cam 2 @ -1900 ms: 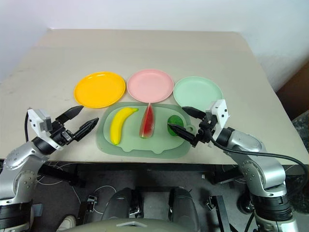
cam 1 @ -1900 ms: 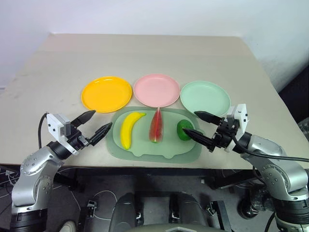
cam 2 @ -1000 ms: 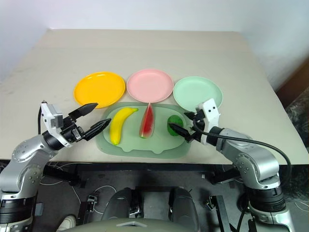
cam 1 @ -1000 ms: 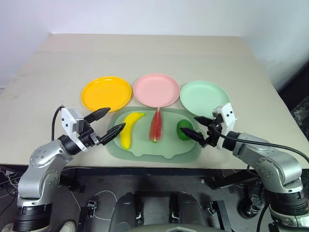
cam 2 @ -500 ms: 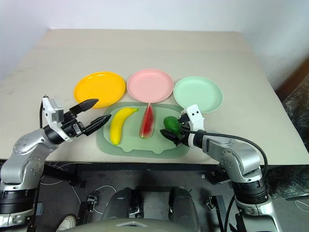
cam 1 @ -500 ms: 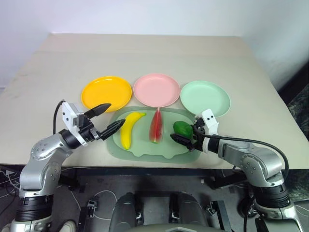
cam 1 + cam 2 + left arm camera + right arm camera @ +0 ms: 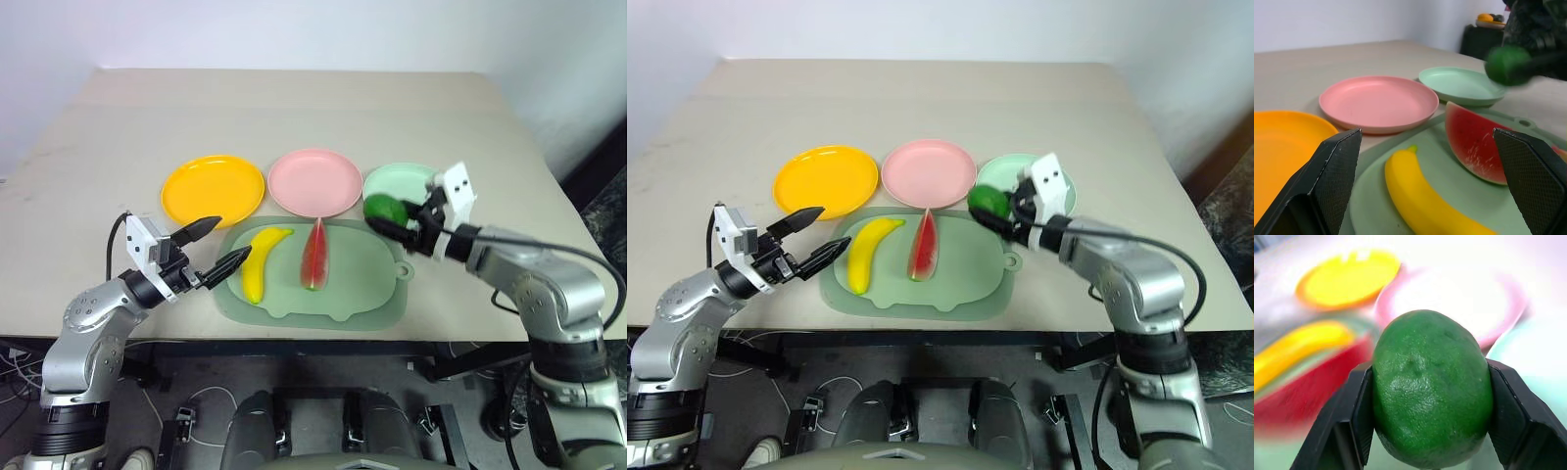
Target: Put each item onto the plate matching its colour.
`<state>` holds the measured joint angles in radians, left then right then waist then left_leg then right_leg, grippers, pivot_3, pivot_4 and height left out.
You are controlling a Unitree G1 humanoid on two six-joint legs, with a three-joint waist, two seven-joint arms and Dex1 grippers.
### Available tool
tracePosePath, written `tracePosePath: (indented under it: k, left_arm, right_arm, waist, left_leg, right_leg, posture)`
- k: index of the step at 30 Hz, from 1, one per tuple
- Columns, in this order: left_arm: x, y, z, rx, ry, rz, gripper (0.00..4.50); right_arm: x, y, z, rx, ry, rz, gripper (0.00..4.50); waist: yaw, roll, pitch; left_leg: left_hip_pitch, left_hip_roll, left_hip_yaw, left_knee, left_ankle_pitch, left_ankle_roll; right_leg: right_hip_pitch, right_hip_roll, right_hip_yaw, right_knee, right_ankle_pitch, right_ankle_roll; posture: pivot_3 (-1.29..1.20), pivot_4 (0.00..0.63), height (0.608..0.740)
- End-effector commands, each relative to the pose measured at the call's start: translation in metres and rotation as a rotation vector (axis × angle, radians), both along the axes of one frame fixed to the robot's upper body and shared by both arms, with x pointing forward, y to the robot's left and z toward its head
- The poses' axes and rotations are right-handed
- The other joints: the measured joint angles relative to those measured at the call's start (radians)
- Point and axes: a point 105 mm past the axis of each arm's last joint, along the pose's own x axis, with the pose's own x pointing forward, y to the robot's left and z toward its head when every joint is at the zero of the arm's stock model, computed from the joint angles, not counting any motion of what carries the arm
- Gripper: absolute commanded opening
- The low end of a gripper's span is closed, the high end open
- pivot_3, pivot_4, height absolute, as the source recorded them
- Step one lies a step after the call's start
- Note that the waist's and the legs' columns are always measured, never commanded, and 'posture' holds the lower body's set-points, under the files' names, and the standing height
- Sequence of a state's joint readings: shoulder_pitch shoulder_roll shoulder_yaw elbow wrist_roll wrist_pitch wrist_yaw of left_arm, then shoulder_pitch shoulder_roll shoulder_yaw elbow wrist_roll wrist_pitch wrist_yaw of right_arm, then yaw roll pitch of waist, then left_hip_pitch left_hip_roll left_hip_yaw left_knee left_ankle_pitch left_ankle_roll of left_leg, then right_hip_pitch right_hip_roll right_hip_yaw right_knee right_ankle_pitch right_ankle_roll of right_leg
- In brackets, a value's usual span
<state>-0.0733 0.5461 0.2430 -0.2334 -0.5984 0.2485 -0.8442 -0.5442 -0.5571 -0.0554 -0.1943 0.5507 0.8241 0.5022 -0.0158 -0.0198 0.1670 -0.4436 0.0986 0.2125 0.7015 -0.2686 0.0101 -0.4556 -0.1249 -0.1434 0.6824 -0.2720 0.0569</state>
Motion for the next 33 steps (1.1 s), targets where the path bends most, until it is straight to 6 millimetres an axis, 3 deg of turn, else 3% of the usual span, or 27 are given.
tracePosePath:
  k: [1, 8, 13, 17, 21, 27, 30, 33]
  left_arm:
    - [-0.007, -0.001, 0.012, 0.015, -0.067, 0.014, 4.50]
    - [-0.013, 0.006, 0.013, 0.021, -0.085, 0.066, 4.50]
    - [-0.017, 0.007, 0.011, 0.020, -0.083, 0.079, 4.50]
    - [-0.018, 0.008, 0.010, 0.019, -0.079, 0.087, 4.50]
    - [-0.017, 0.008, 0.010, 0.021, -0.076, 0.083, 4.50]
    - [-0.013, 0.008, 0.009, 0.031, -0.073, 0.075, 4.50]
    - [-0.011, 0.007, 0.009, 0.034, -0.071, 0.063, 4.50]
    - [-0.009, 0.005, 0.009, 0.033, -0.071, 0.047, 4.50]
  right_arm:
    - [0.028, -0.020, -0.004, -0.067, -0.039, -0.075, 2.70]
    - [0.078, -0.053, -0.031, -0.214, -0.013, -0.242, 2.70]
    - [0.080, -0.050, -0.031, -0.211, -0.017, -0.168, 4.37]
    - [0.077, -0.049, -0.024, -0.208, -0.041, -0.147, 4.48]
    - [0.066, -0.051, -0.005, -0.177, -0.104, -0.138, 4.48]
    - [0.032, -0.045, 0.018, -0.166, -0.182, -0.082, 4.48]
    - [0.009, -0.027, 0.027, -0.099, -0.134, -0.005, 4.48]
    - [-0.020, 0.003, 0.023, -0.025, -0.008, 0.122, 4.48]
  waist:
    - [0.004, 0.000, 0.000]
    - [-0.006, 0.000, 0.000]
    - [-0.005, 0.000, 0.000]
    - [-0.004, 0.001, 0.000]
    - [-0.002, 0.001, 0.000]
    - [-0.001, 0.001, 0.000]
    - [-0.002, 0.001, 0.000]
    - [-0.002, 0.001, 0.000]
  left_leg:
    - [0.000, 0.000, 0.000, 0.000, 0.000, 0.000]
    - [0.000, 0.000, 0.002, 0.000, 0.000, 0.000]
    - [0.000, 0.000, 0.003, 0.000, 0.001, -0.001]
    - [0.000, 0.000, 0.003, 0.000, 0.001, -0.001]
    - [0.000, 0.001, 0.003, 0.000, 0.001, -0.001]
    - [-0.001, 0.001, 0.002, 0.000, 0.001, -0.001]
    - [0.000, 0.001, 0.002, 0.000, 0.001, -0.001]
    - [0.000, 0.001, 0.002, 0.000, 0.001, -0.001]
  right_leg:
    - [0.000, 0.000, 0.000, 0.000, 0.000, 0.000]
    - [-0.002, 0.000, 0.001, 0.001, 0.000, 0.000]
    - [-0.003, 0.000, 0.002, 0.001, 0.000, 0.000]
    - [-0.003, 0.000, 0.002, 0.002, 0.000, 0.000]
    - [-0.003, 0.000, 0.002, 0.002, 0.000, 0.000]
    - [-0.003, 0.000, 0.002, 0.002, 0.000, 0.000]
    - [-0.003, 0.000, 0.002, 0.002, 0.000, 0.000]
    - [-0.003, 0.000, 0.002, 0.001, 0.000, 0.000]
  posture:
    - [0.00, 0.150, 0.695]
    - [0.00, 0.150, 0.695]
    - [0.00, 0.150, 0.695]
    - [0.00, 0.150, 0.695]
    - [0.00, 0.150, 0.695]
    - [0.00, 0.150, 0.695]
    - [0.00, 0.150, 0.695]
    - [0.00, 0.150, 0.695]
